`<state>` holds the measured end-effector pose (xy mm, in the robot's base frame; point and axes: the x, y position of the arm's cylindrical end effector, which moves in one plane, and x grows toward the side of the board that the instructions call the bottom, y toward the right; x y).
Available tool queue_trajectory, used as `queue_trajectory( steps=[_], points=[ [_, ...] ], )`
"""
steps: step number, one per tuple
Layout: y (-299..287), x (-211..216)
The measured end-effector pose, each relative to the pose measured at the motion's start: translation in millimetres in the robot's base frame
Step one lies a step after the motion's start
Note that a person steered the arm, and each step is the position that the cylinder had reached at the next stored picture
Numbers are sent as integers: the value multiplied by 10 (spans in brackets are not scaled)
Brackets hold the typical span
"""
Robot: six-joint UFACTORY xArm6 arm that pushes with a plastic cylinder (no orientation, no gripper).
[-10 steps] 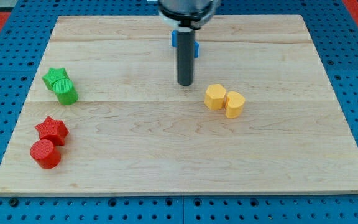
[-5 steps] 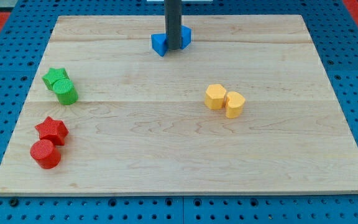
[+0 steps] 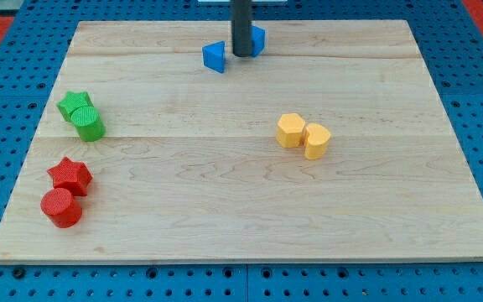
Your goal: Move the blue cube to the left side
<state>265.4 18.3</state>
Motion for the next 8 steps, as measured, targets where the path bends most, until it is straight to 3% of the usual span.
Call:
queue_trajectory(
  steps=[1, 2, 4, 5, 6, 8],
  points=[
    [555, -119],
    [602, -317],
    [-1080, -427],
    [-1078, -705],
    [-1733, -437],
    [-1230, -252]
  ],
)
